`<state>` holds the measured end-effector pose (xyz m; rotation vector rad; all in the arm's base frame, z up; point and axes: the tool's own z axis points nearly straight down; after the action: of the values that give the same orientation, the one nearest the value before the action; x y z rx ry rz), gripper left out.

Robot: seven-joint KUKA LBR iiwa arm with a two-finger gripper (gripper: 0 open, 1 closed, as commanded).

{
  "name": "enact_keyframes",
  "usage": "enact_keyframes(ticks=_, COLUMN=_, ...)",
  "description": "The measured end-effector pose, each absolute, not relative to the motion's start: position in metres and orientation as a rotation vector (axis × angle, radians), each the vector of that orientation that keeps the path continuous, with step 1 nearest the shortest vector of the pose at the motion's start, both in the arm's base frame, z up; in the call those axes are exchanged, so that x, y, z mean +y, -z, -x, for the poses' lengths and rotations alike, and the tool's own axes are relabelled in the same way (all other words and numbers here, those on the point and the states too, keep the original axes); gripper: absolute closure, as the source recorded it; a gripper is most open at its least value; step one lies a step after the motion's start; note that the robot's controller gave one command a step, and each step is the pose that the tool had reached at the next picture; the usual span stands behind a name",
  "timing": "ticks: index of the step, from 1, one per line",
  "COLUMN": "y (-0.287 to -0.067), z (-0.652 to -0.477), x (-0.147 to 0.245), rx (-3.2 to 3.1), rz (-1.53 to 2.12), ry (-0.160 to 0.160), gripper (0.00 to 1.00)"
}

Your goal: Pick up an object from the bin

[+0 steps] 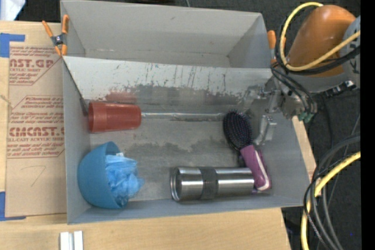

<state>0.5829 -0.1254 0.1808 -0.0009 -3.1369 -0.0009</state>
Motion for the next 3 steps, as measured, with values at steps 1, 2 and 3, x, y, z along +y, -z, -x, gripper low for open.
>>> enact_keyframes(ticks=1, y=-0.185, z=-0.585, x=-0.125, rx=-3.144, rz=-0.001, ry=-0.001, gripper=0.00)
enact_keyframes(ticks=2, y=-0.076, z=-0.568, x=-0.110, rx=-3.157, rz=0.301, ry=0.000, gripper=0.00)
enact_keyframes(ticks=3, y=-0.128, z=-0.555, x=-0.139, rx=-3.128, rz=0.427, ry=-0.003, gripper=0.00)
